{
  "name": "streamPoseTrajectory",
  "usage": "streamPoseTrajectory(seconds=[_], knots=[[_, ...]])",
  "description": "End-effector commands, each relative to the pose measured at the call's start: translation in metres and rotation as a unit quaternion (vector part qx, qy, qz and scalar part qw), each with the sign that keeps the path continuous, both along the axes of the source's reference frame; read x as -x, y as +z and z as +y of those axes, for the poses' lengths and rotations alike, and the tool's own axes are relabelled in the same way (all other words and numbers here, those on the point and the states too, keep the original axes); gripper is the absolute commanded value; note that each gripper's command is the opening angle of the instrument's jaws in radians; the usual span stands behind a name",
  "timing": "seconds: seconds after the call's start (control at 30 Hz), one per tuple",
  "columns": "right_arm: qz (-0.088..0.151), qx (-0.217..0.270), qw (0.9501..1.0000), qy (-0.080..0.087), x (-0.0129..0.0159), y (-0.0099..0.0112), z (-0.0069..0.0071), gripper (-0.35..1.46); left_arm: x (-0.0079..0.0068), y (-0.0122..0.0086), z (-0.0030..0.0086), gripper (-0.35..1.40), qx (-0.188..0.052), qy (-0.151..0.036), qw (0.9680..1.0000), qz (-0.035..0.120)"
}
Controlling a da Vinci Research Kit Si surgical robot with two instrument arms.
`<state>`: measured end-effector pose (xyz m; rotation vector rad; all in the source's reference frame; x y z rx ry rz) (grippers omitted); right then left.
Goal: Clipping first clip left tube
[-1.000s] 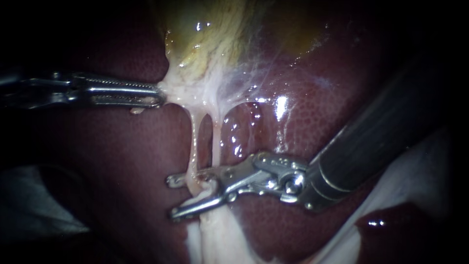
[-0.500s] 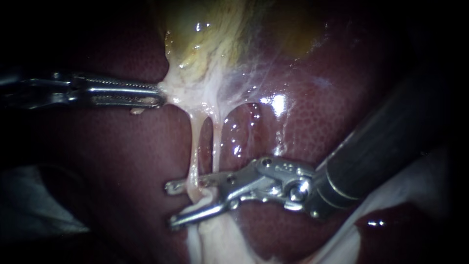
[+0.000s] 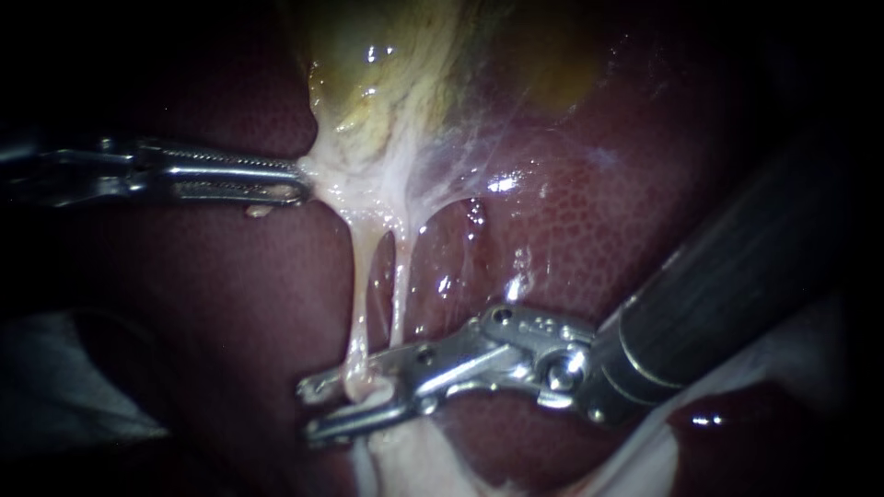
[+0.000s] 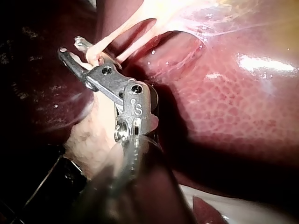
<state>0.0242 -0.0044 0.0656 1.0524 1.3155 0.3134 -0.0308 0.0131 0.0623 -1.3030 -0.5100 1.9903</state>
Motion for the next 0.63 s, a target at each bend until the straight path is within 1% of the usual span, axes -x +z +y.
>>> streamPoseTrajectory(seconds=[0.03, 0.1, 0.2, 0.23, 0.3, 0.63], knots=[[0.000, 0.000, 1.0000, 0.001, 0.0000, 0.0000, 0.0001, -0.21, 0.0000, 0.0000, 0.0000, -0.35, 0.000, 0.000, 1.0000, 0.000], [0.000, -0.001, 1.0000, 0.001, 0.0001, -0.0001, 0.0002, -0.35, 0.0000, 0.0000, 0.0000, -0.35, 0.000, 0.000, 1.0000, 0.000], [-0.004, 0.001, 1.0000, -0.001, 0.0001, 0.0000, 0.0003, -0.35, 0.0000, 0.0000, 0.0000, -0.35, 0.000, 0.000, 1.0000, 0.000], [-0.018, 0.008, 0.9998, 0.000, 0.0001, 0.0001, 0.0004, -0.35, 0.0001, 0.0000, 0.0000, -0.35, 0.000, 0.000, 1.0000, 0.000], [-0.029, 0.013, 0.9995, -0.006, 0.0001, 0.0002, 0.0004, -0.35, 0.0001, 0.0000, 0.0000, -0.35, 0.000, 0.000, 1.0000, 0.000], [-0.031, 0.014, 0.9994, -0.005, 0.0003, 0.0004, 0.0006, -0.35, 0.0001, 0.0000, 0.0000, -0.35, 0.000, 0.000, 1.0000, 0.000]])
